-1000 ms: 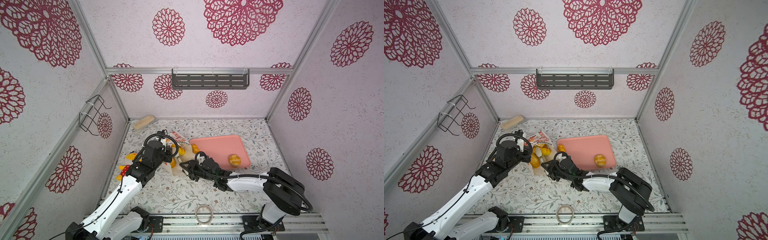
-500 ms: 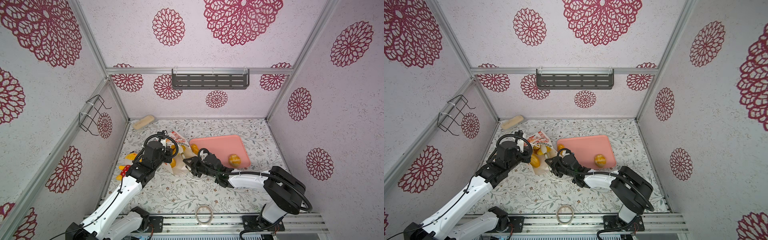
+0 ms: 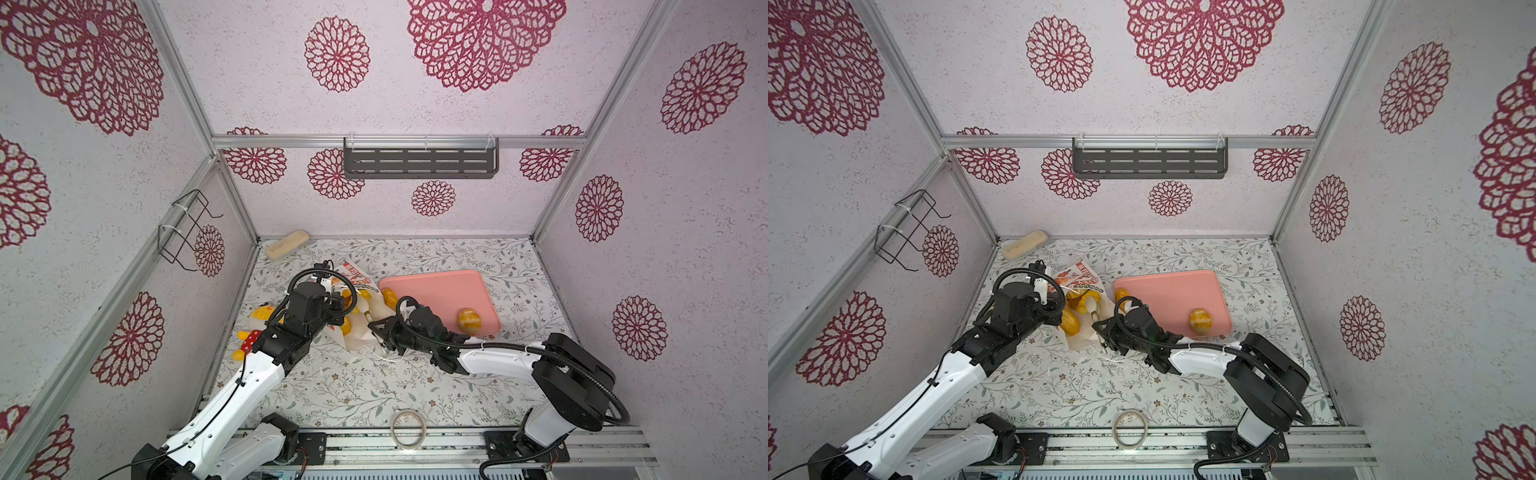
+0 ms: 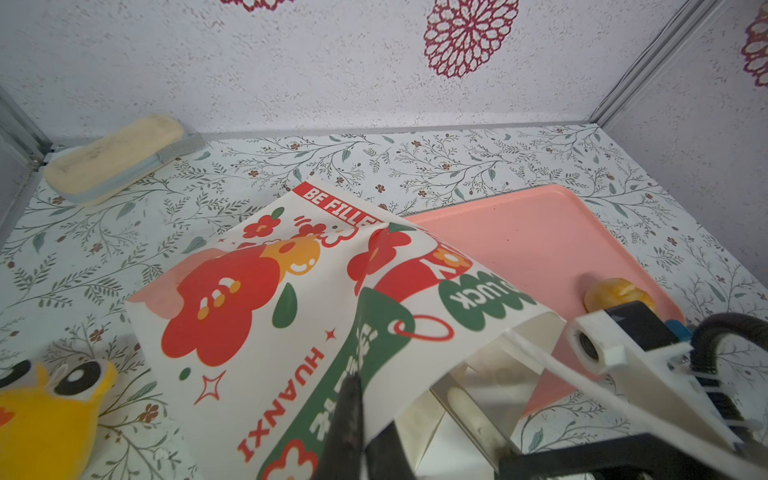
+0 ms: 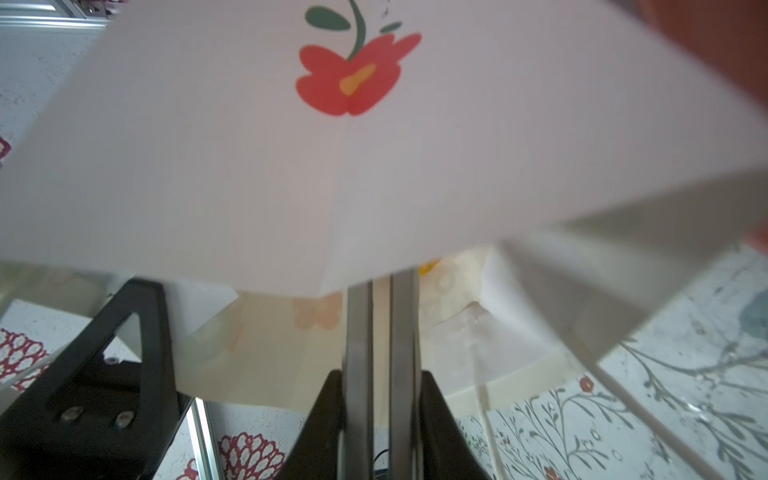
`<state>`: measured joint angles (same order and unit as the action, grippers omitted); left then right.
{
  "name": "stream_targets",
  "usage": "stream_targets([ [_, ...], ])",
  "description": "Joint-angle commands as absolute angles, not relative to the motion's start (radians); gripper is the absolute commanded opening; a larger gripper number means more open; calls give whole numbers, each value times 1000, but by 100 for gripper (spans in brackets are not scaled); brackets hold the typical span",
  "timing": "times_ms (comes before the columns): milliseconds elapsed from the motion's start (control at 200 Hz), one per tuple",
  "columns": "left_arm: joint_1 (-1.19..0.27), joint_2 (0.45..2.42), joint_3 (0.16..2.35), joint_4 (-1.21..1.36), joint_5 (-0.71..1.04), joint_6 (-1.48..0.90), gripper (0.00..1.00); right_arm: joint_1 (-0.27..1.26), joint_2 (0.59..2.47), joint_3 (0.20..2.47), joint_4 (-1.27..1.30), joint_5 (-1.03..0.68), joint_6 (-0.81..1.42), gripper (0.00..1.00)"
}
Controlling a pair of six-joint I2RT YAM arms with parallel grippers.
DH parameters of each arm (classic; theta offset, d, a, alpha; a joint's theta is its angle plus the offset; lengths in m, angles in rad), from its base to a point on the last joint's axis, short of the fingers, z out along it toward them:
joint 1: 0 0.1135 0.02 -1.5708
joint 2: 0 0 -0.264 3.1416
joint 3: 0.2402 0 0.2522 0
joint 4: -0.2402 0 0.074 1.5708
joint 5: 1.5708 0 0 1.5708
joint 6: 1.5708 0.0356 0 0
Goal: Take the fake bread out of the paper bag
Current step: 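Push the tongs deeper into the bag and close them on the yellow bread, then pull the pinched yellow bread out of the bag with the right gripper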
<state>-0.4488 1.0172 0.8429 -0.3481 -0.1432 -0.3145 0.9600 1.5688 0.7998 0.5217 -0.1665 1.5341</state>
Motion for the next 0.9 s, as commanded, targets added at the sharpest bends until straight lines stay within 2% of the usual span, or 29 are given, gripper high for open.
stream_targets([
  [0,-448,1035,866,-342,-147,-339,0,979,1424,798,483,-188,1444,0],
  [410,-446,1054,880,-373,-235,-348,0,1041,1140,744,130,-344,1212,0],
  [716,-421,1082,893,-390,-220,-395,0,1048,831,718,-194,-225,1096,0],
  [896,-421,1064,893,-399,-228,-354,0,977,776,807,-429,-95,1016,0],
])
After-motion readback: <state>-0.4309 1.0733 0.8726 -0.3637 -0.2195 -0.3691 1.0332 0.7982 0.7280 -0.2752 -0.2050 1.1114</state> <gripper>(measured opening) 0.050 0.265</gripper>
